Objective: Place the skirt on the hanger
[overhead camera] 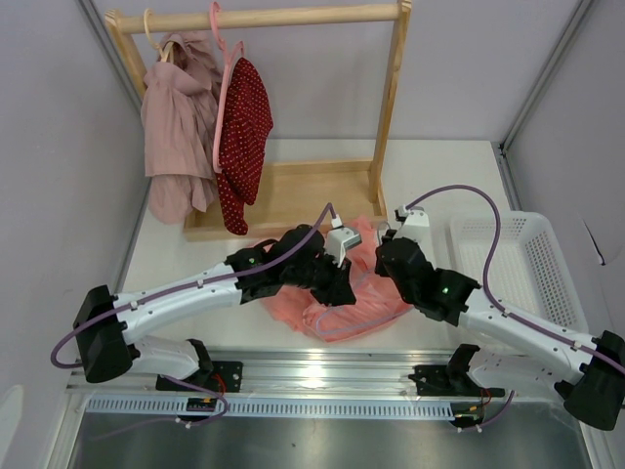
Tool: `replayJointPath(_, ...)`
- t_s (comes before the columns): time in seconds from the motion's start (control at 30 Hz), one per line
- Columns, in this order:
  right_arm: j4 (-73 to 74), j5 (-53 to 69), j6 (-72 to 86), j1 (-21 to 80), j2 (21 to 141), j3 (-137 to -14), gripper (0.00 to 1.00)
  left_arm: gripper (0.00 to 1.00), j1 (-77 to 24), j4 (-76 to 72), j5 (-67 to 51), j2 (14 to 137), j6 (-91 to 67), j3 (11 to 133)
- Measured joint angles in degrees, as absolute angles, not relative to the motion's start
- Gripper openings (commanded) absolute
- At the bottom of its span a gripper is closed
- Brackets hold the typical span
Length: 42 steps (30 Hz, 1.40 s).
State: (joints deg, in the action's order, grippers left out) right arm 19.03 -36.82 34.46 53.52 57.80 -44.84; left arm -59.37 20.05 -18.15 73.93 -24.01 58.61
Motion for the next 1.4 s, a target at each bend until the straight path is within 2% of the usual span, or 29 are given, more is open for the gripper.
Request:
replayJointPath(0.03,19.27,-37.10,34.37,53.49,57.58,-44.84,0.00,0.00,-59.40,20.14,-17.80,74.22,-23.92,58.61)
replayJointPath(0.1,19.97,-37.74,33.82,53.23,56.34,-44.62,0.01,0.00,-59.09,20.75,-16.14,74.96,-23.59,58.54)
replayJointPath(0.2,20.45,-36.34,33.17,52.12,54.68,-44.05,0.09,0.00,-58.94,19.79,-14.83,75.77,-22.28,57.43)
replayJointPath(0.23,20.67,-34.83,32.80,51.29,54.08,-43.81,0.18,0.00,-58.96,19.20,-14.63,75.77,-21.71,56.84)
replayJointPath(0.27,20.82,-33.45,32.67,50.52,53.63,-43.64,0.22,0.00,-58.96,18.28,-14.31,75.77,-21.06,56.18)
replayJointPath(0.3,20.91,-31.88,32.32,49.47,53.28,-43.44,0.31,0.00,-58.96,17.30,-14.06,75.77,-20.38,55.55)
replayJointPath(0.4,20.95,-25.58,31.33,46.13,51.90,-42.87,0.44,0.00,-58.98,14.41,-13.69,75.77,-18.87,53.65)
replayJointPath(0.43,20.93,-23.62,30.98,44.97,51.48,-42.76,0.53,0.00,-59.02,13.34,-13.69,75.77,-18.33,53.01)
replayJointPath(0.53,20.86,-16.43,29.52,41.15,50.09,-42.65,0.63,0.00,-59.13,10.35,-13.72,75.75,-16.86,51.35)
replayJointPath(0.63,20.82,-9.98,27.79,37.54,49.43,-42.63,0.68,0.00,-59.11,8.43,-13.72,75.75,-15.81,50.28)
replayJointPath(0.87,20.62,0.82,24.60,32.93,48.97,-41.74,0.71,0.00,-56.62,4.75,-15.25,75.66,-14.48,47.57)
replayJointPath(1.1,19.18,8.56,23.20,31.09,48.38,-39.51,0.68,0.00,-54.57,3.88,-17.26,75.31,-13.74,46.39)
replayJointPath(1.3,18.13,10.37,22.31,30.61,48.23,-38.46,0.67,0.00,-53.49,3.44,-18.87,74.91,-12.84,45.39)
replayJointPath(1.4,17.30,11.16,21.82,30.50,48.95,-38.30,0.62,0.00,-53.32,2.83,-19.75,74.54,-12.32,44.73)
